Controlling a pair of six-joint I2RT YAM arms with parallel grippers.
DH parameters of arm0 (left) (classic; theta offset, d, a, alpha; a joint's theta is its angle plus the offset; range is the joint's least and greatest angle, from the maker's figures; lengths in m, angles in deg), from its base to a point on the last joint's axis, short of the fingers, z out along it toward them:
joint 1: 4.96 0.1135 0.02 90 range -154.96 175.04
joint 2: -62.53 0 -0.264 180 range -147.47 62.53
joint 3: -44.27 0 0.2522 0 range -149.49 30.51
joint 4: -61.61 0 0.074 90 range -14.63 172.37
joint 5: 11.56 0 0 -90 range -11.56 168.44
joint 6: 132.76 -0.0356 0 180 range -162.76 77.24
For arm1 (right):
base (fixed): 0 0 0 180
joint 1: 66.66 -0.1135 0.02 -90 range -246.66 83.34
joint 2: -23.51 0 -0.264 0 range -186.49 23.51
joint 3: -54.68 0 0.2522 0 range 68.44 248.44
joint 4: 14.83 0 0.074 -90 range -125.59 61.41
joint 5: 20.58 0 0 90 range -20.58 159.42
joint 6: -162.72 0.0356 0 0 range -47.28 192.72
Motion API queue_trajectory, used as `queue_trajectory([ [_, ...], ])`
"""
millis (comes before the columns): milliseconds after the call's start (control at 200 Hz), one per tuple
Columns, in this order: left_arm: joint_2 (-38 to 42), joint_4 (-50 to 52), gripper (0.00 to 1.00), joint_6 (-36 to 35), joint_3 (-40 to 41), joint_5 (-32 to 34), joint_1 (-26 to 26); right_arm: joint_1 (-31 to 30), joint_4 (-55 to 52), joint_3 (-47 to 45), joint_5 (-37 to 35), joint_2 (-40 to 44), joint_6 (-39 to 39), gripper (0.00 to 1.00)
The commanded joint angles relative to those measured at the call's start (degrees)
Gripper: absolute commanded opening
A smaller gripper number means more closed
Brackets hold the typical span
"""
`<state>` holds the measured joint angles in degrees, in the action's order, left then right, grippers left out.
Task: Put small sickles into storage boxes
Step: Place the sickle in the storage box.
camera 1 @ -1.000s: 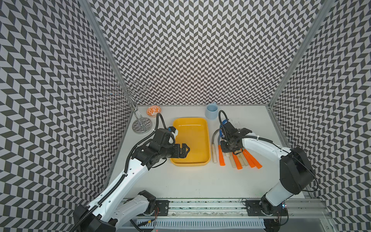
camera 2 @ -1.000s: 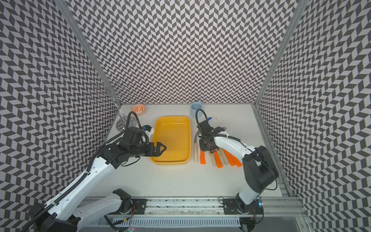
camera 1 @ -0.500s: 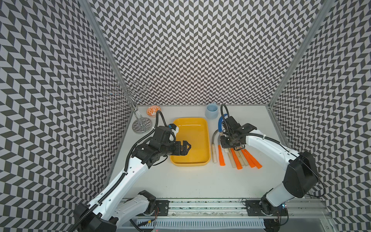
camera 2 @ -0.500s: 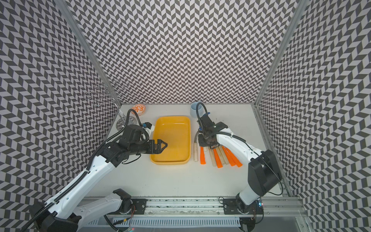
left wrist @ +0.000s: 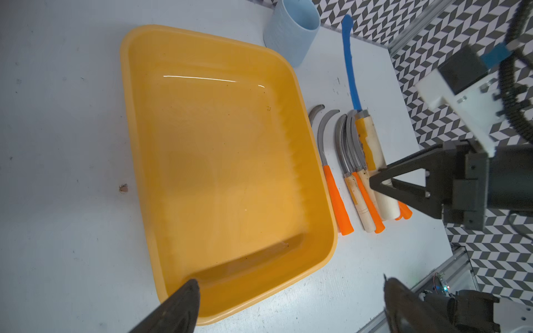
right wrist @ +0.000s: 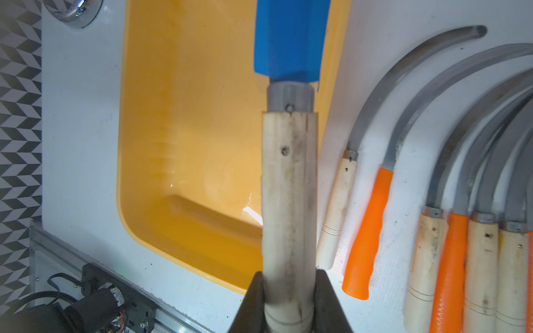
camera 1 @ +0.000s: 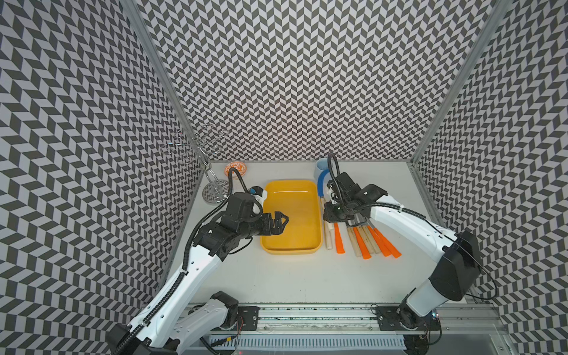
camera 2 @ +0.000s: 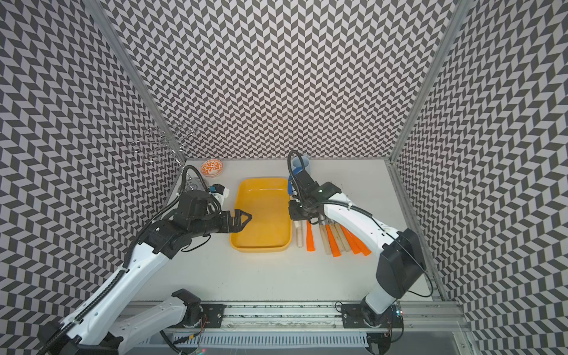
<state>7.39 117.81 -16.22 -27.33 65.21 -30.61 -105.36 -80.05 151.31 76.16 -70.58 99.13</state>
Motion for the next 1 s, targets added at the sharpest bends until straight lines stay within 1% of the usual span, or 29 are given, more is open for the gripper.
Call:
queue_trajectory([
  [0,2.2,-0.8,1.0,0.6,1.3,-1.1,1.5,-1.6,3.5,1.7,0.8,-2.3,2.6,0.0],
  [210,5.2,0.4,1.0,1.3,2.7,-2.3,3.6,-3.7,6.2,3.1,0.6,-6.6,4.4,0.0],
  [586,7.9,3.5,1.0,1.1,3.4,-2.3,3.8,-4.6,14.1,1.3,2.7,-13.9,7.9,0.0],
  [996,8.8,6.6,1.0,1.0,2.2,-1.5,3.8,-6.3,19.0,-1.7,-2.7,-19.7,7.7,0.0],
])
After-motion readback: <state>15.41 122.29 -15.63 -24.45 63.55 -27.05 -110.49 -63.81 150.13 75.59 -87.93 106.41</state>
